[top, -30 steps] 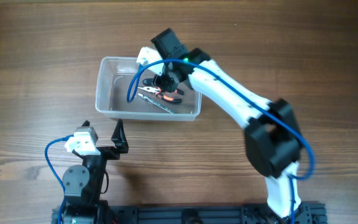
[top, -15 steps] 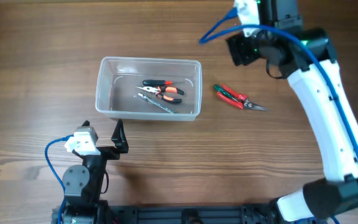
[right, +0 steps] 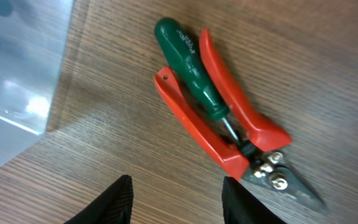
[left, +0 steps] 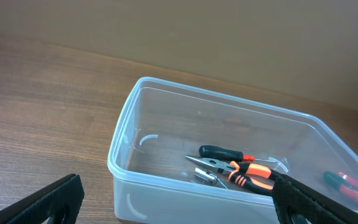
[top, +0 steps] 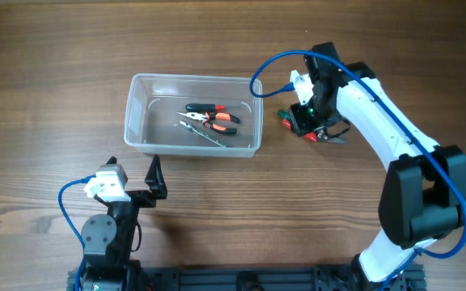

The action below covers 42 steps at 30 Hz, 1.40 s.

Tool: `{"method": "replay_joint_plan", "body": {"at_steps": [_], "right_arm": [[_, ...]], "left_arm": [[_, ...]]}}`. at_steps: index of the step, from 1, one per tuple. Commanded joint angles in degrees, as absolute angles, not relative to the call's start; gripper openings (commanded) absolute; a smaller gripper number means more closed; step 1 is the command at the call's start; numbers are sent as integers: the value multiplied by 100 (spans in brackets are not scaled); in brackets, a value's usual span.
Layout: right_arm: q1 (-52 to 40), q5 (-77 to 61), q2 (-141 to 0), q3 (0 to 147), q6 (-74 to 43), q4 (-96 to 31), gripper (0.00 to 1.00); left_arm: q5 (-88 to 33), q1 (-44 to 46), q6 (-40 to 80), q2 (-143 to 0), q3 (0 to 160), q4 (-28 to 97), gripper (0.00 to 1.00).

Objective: Pack container
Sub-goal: 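Grasp the red-handled pruning shears with the right gripper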

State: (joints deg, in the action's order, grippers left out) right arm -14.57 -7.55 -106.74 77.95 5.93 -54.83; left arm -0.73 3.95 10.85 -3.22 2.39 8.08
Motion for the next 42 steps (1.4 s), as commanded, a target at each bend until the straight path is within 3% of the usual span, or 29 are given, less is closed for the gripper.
{"method": "replay_joint_plan", "body": {"at_steps": [1, 12, 20, 29, 42], "right_arm": [[-1481, -910, -10781, 7496, 449, -5258, 46], [-1481, -672, -10899, 6687, 473, -3981, 47], [-1481, -626, -11214, 6683, 482, -3828, 45], [-1479, -582, -11382, 6683, 440, -3811, 20], [-1474, -19, -11360, 6742, 113, -3920, 4]], "left_arm": [[-58, 362, 1135, -314, 215, 812, 100], [-58, 362, 1135, -314, 215, 812, 100], [-58, 362, 1135, -314, 215, 812, 100], [-58, 362, 1135, -314, 215, 812, 100], [-58, 362, 1135, -314, 215, 812, 100]]}}
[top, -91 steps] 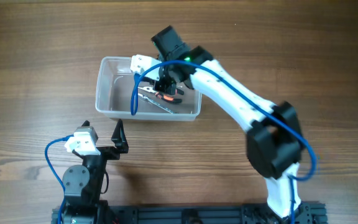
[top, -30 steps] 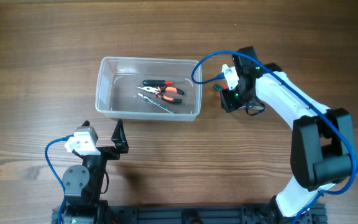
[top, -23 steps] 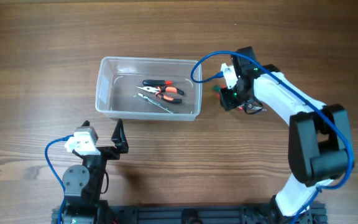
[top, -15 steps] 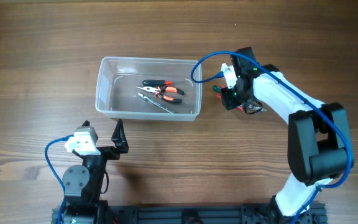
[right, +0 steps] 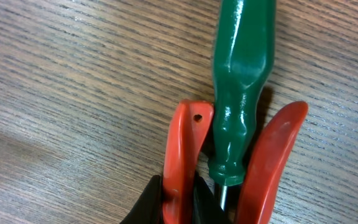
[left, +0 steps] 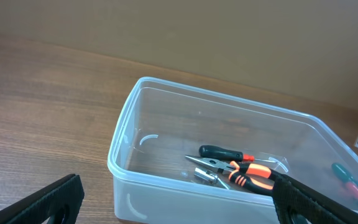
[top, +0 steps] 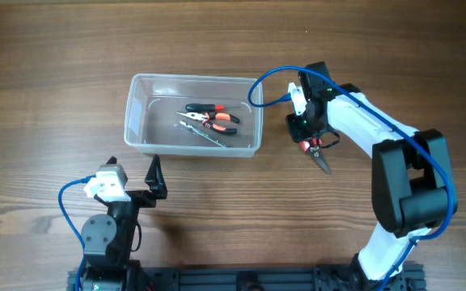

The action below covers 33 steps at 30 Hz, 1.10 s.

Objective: Pack container
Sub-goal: 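Grasp the red-handled pruning shears with the right gripper, then carry the shears into the container and open the right gripper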

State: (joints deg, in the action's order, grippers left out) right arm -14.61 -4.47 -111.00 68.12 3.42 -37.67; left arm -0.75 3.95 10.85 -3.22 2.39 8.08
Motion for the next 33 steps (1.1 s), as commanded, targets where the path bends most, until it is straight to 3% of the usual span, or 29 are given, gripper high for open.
{"method": "replay_joint_plan", "body": {"at_steps": [1, 11, 18, 24, 33], "right_arm": [[-1474, 30, -11332, 6803, 110, -3990, 4], [-1481, 257, -10143, 8027, 141, -4807, 4], [-1483, -497, -9264, 8296, 204, -4689, 4], [-1885, -2816, -8947, 8335, 2141, -4536, 4], [-3264, -2661, -9290, 8333, 3153, -3076, 4]], "left_arm": [[-58, 362, 1135, -314, 213, 812, 100], [-58, 362, 1135, -314, 215, 812, 100], [-58, 362, 1135, -314, 215, 812, 100], [-58, 362, 1135, -314, 215, 812, 100], [-58, 362, 1135, -314, 215, 812, 100]]}}
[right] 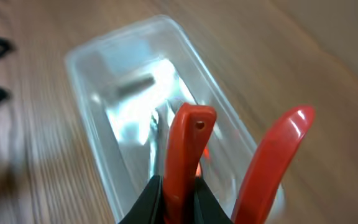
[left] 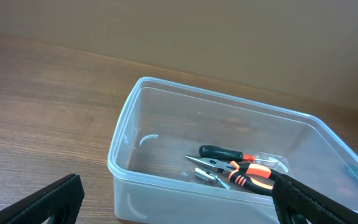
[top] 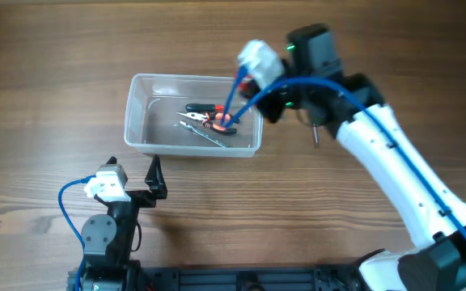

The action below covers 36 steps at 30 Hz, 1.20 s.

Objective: Pack container
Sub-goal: 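Carry the shears into the container and open the right gripper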

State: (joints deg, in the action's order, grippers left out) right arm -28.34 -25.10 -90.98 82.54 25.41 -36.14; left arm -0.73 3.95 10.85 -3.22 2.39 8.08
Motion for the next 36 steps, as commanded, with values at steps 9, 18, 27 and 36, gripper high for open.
{"method": "replay_joint_plan", "body": {"at_steps": [9, 18, 27, 36], "right_arm": [[-3732, -2541, -10698, 8333, 3288, -1743, 4], [-3767, -3046, -11671, 8333, 3087, -1817, 4], [-3765, -2808, -11360, 8379, 2390, -2309, 61], [-3498, -591, -9282, 8593, 1990, -2768, 69]], "left_arm": [[-58, 362, 1135, -314, 215, 812, 100], [-58, 362, 1135, -314, 213, 812, 100], [-58, 362, 1135, -314, 215, 812, 100], [-58, 362, 1135, -314, 215, 812, 100]]}}
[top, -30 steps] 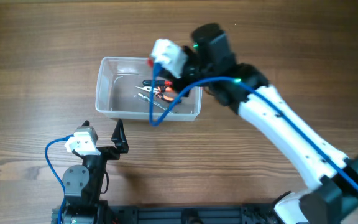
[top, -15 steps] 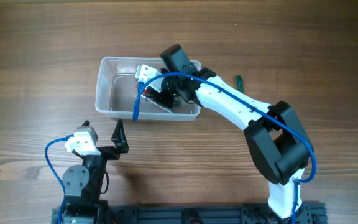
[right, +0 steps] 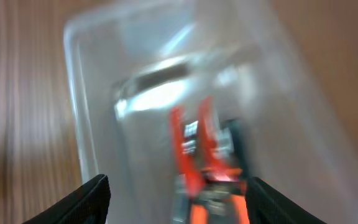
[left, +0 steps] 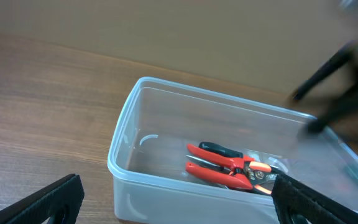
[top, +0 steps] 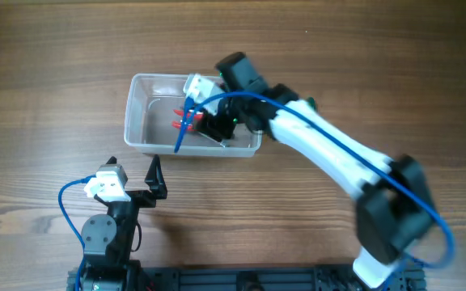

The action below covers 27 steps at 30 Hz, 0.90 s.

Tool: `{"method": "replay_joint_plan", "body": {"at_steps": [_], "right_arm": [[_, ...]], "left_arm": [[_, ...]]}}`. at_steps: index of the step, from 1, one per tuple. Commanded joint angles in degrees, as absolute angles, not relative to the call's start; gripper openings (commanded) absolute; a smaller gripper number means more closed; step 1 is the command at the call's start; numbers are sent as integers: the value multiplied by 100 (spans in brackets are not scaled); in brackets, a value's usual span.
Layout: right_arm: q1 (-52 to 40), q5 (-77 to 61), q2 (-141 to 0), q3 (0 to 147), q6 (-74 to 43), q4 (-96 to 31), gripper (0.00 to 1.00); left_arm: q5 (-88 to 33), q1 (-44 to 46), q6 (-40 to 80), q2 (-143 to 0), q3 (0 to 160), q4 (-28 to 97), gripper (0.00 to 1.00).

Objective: Pack container
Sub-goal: 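Carry the shears into the container and open the right gripper, then grasp the green-handled screwdriver with the right gripper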

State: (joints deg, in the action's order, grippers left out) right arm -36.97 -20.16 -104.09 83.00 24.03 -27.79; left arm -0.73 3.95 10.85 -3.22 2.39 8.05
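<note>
The clear plastic container [top: 133, 113] stands left of the table's middle; its rim [left: 122, 144] fills the left wrist view. Red-handled snips [top: 181, 123] lie inside it, on top of the orange-and-black pliers [left: 258, 167] and a black-handled tool. My right gripper [top: 209, 126] hangs over the container's middle. In the blurred right wrist view it [right: 176, 184] is open, with the red snips [right: 197, 146] lying free below the fingers. My left gripper [top: 134, 167] rests open on the table in front of the container, holding nothing.
A green-handled screwdriver [left: 355, 174] shows faintly through the container's right wall, lying on the wood beyond it. The right arm [top: 330, 153] stretches across the table from the right. Bare wooden table surrounds the container.
My right gripper was shut on the red snips, held up right of the container. Now it is over the container's middle and open, and the snips lie inside. The left arm has not moved.
My right gripper was open over the red snips and green screwdriver on the table right of the container. Then it was shut on one snips handle. Then it held the snips up by the container. Now they lie inside and the gripper is open.
</note>
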Motion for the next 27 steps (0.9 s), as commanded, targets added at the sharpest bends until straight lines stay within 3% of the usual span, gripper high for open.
{"method": "replay_joint_plan", "body": {"at_steps": [1, 8, 15, 27], "right_arm": [[-3417, -211, -9024, 8593, 1892, -2770, 69], [-2370, 624, -8324, 8578, 864, -3618, 68], [-1347, 484, -9343, 7931, -462, -4687, 64], [-991, -180, -11163, 7909, -464, -4711, 60]], "left_arm": [[-58, 362, 1135, -314, 215, 812, 100], [-58, 362, 1135, -314, 215, 812, 100], [-58, 362, 1135, -314, 215, 812, 100], [-58, 362, 1135, -314, 215, 812, 100]]}}
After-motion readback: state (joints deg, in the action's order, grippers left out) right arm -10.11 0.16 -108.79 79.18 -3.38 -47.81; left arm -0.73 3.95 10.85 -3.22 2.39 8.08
